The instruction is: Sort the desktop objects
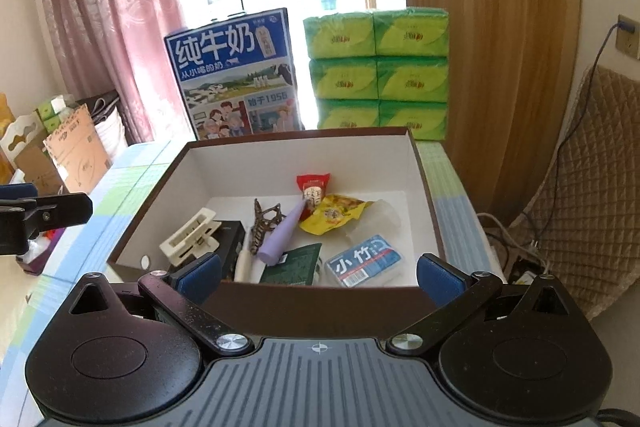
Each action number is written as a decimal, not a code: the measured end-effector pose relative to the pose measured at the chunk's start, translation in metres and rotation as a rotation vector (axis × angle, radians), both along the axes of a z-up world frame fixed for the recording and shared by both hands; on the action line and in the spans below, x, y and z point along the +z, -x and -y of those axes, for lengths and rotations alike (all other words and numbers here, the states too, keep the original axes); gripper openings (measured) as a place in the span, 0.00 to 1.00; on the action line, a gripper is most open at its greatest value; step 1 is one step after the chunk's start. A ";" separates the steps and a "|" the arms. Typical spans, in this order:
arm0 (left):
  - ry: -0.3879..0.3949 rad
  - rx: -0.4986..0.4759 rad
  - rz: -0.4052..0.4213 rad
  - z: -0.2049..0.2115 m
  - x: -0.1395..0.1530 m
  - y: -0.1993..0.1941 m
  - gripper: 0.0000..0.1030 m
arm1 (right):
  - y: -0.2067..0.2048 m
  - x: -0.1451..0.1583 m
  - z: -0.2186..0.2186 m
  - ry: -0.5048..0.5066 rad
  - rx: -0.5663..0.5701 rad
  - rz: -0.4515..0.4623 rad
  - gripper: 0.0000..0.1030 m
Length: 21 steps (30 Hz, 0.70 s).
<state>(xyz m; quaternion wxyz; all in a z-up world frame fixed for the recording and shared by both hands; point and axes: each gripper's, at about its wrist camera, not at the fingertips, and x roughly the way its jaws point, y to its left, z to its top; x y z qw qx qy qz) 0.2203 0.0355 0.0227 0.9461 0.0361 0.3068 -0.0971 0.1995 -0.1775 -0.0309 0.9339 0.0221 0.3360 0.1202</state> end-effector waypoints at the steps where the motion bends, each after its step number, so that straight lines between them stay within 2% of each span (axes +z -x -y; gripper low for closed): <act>1: -0.004 0.002 0.001 0.000 0.001 0.005 0.99 | 0.004 0.001 0.001 0.005 0.001 0.002 0.98; 8: -0.014 0.019 0.020 0.001 0.012 0.042 0.99 | 0.035 0.013 0.009 -0.007 -0.002 0.022 0.98; 14: 0.004 0.020 0.005 0.003 0.018 0.068 0.99 | 0.057 0.021 0.016 -0.016 -0.008 0.032 0.98; 21: -0.019 0.028 -0.014 0.012 0.014 0.095 0.99 | 0.083 0.023 0.024 -0.004 0.012 0.020 0.98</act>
